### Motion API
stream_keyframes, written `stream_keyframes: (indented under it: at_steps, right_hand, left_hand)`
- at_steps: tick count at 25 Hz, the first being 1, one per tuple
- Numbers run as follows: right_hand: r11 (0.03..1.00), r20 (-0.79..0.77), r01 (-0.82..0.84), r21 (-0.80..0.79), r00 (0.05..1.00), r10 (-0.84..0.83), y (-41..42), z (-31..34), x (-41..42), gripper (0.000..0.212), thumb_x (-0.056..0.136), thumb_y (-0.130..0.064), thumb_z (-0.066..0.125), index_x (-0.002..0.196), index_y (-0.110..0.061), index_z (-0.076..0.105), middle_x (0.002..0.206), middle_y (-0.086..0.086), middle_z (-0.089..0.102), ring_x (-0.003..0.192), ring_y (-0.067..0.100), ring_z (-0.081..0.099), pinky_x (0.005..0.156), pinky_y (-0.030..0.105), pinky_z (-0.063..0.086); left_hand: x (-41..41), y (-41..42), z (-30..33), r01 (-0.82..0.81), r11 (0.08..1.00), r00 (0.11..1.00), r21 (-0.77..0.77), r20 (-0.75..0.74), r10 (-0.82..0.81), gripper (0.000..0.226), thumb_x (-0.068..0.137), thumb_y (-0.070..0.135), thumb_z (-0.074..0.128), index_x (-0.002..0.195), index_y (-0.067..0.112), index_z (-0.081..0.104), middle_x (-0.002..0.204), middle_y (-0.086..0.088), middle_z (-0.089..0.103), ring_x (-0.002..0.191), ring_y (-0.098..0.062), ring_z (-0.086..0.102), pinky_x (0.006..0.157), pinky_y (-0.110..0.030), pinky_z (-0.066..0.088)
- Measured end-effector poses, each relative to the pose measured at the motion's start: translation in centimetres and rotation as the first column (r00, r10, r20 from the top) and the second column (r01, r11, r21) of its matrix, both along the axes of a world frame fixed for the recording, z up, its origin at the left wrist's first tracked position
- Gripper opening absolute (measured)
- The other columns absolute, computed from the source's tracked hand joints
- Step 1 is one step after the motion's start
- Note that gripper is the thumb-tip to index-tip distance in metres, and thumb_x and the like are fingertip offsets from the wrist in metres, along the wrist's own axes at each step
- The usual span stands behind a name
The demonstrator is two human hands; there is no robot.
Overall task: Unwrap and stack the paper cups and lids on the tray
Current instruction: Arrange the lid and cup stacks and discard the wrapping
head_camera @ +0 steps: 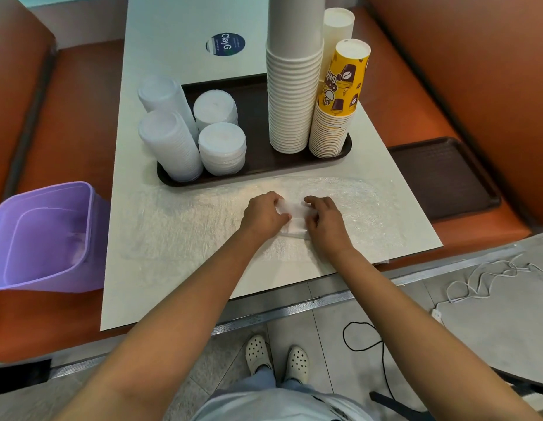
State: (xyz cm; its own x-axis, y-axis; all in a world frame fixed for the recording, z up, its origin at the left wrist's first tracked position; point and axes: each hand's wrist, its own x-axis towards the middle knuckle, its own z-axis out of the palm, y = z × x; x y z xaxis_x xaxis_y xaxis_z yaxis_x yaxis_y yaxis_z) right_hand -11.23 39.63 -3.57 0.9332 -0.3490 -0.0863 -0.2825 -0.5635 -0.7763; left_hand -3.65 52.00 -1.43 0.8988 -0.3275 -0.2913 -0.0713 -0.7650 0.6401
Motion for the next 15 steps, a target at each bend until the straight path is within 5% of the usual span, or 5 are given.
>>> stream_keyframes:
  at_steps: [3, 6, 10, 15]
  right_hand:
    - [0.997, -0.102, -0.076, -0.026, 0.992, 0.073, 0.0, 1.0, 0.3, 0.036, 0.090, -0.003, 0.050, 0.126, -0.003, 0.055, 0.120, 0.015, 0.041, 0.116, 0.027, 0.040, 0.094, 0.024, 0.034]
    - [0.989, -0.022, -0.138, -0.053, 0.990, 0.137, -0.5, 2.9, 0.3, 0.021, 0.093, -0.021, 0.057, 0.108, -0.007, 0.058, 0.105, 0.004, 0.045, 0.099, 0.016, 0.041, 0.081, 0.023, 0.036]
    - [0.955, 0.193, 0.131, 0.264, 0.963, -0.186, 0.2, 5.0, 0.9, 0.020, 0.097, -0.017, 0.049, 0.079, -0.012, 0.045, 0.069, -0.002, 0.044, 0.063, 0.011, 0.042, 0.056, 0.016, 0.039]
    - [0.853, 0.140, 0.217, 0.474, 0.938, -0.317, 1.1, 6.2, 1.3, 0.015, 0.096, -0.017, 0.051, 0.110, -0.011, 0.048, 0.093, -0.005, 0.051, 0.085, 0.013, 0.055, 0.060, 0.026, 0.054]
  left_hand:
    - [-0.4, -0.1, 1.0, 0.071, 0.992, 0.997, -0.108, 0.038, -0.067, 0.021, 0.080, 0.004, 0.062, 0.100, 0.011, 0.063, 0.098, -0.004, 0.064, 0.088, -0.018, 0.058, 0.070, -0.015, 0.042]
    - [-0.3, 0.5, 2.9, 0.130, 0.918, 0.989, -0.374, -0.013, -0.146, 0.030, 0.081, 0.003, 0.067, 0.105, 0.017, 0.057, 0.093, 0.004, 0.057, 0.078, -0.009, 0.054, 0.069, -0.014, 0.041]
    - [-1.2, 0.6, 5.2, -0.169, 0.756, 0.984, -0.632, -0.061, 0.169, 0.048, 0.087, 0.018, 0.065, 0.126, 0.025, 0.038, 0.106, 0.004, 0.046, 0.090, -0.004, 0.056, 0.074, -0.012, 0.047]
    - [-3.9, 0.1, 4.1, 0.004, 0.777, 1.000, -0.630, -0.014, -0.017, 0.038, 0.089, 0.006, 0.059, 0.097, 0.041, 0.050, 0.088, -0.011, 0.059, 0.068, -0.025, 0.054, 0.065, -0.031, 0.045]
